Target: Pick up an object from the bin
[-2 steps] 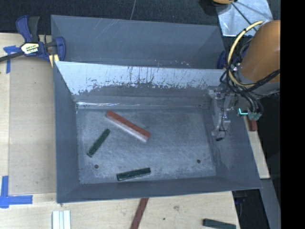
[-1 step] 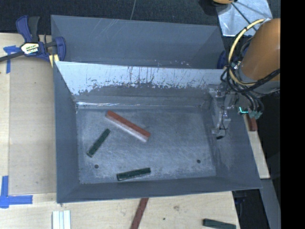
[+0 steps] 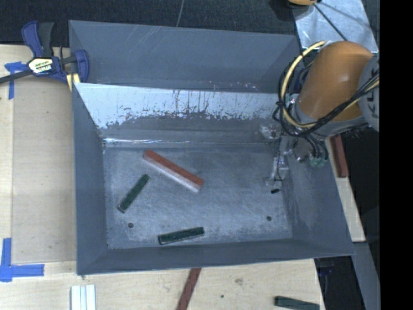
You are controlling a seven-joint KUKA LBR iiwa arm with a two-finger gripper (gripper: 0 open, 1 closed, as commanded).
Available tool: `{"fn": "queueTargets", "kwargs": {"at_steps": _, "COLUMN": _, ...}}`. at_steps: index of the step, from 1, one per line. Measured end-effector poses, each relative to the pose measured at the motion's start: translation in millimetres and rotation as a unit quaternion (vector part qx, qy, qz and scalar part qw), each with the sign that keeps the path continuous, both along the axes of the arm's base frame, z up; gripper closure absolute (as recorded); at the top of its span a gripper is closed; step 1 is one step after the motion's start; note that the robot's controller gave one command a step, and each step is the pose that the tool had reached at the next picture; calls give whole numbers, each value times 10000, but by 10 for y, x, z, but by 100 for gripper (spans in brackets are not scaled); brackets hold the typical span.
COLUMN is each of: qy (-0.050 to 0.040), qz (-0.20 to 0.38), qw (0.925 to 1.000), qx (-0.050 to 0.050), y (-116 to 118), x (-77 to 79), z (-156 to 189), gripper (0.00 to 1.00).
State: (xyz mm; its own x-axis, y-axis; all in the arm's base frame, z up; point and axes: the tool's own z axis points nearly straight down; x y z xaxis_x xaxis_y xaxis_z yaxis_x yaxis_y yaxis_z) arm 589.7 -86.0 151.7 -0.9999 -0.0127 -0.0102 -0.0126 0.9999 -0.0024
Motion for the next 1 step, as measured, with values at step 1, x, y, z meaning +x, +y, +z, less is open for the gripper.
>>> {"fn": "queueTargets", "kwargs": {"at_steps": 1, "qy": 19, "qz": -341, "qw": 9994, "qx": 14, "y": -105, "x": -190, "z": -694, "gripper": 0}}
